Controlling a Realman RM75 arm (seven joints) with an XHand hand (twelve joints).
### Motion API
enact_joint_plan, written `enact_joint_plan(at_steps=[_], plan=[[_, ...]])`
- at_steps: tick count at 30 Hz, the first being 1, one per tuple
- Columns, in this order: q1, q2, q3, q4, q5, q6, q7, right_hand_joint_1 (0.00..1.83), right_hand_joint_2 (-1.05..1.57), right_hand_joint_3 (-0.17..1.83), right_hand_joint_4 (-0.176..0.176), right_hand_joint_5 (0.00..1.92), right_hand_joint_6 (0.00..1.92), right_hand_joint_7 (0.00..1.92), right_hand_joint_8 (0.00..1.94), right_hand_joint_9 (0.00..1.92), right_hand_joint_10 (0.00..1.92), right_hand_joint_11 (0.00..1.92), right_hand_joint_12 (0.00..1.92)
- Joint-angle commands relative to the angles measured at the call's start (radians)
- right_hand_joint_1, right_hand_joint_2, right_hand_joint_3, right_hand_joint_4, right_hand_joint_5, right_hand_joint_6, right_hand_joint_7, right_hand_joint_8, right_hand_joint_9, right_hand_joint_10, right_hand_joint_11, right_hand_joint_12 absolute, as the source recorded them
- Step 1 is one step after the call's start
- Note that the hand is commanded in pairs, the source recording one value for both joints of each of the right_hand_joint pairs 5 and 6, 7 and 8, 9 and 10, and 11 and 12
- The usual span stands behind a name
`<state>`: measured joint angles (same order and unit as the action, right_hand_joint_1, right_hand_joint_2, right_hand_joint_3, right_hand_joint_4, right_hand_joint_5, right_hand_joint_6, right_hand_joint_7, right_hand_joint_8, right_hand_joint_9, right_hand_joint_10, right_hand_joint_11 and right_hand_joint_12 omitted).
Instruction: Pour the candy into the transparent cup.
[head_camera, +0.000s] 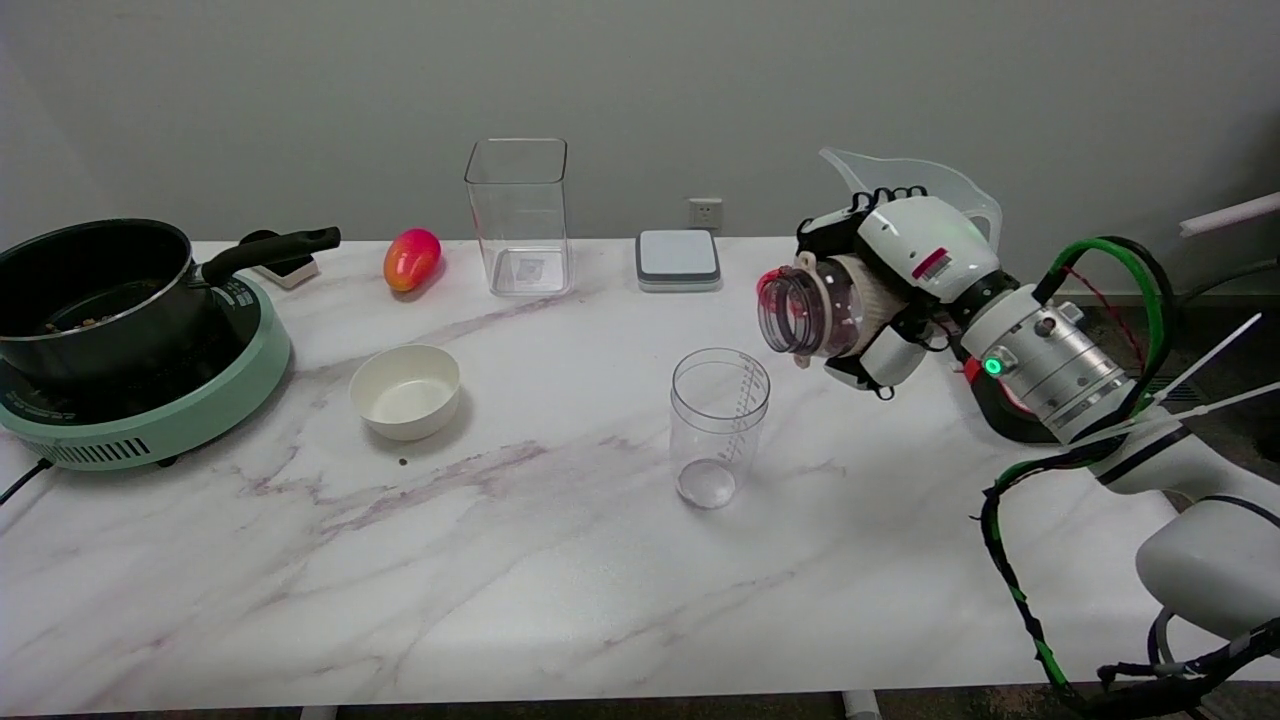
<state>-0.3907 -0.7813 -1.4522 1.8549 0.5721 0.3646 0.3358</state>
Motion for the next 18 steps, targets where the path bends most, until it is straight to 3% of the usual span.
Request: enact_joint_plan(at_steps=[1, 18], plan=[[0.039, 0.005, -0.028, -0.002, -0.157, -0.008, -0.002, 1.65, 0.3, 1.13, 0.0, 1.32, 1.32, 1.44, 1.44, 1.37, 1.37, 1.13, 1.13], [0.057, 0.008, -0.007, -0.003, -0.269, -0.046, -0.008, 1.64, 0.31, 1.11, 0.0, 1.32, 1.32, 1.45, 1.45, 1.38, 1.38, 1.14, 1.14]])
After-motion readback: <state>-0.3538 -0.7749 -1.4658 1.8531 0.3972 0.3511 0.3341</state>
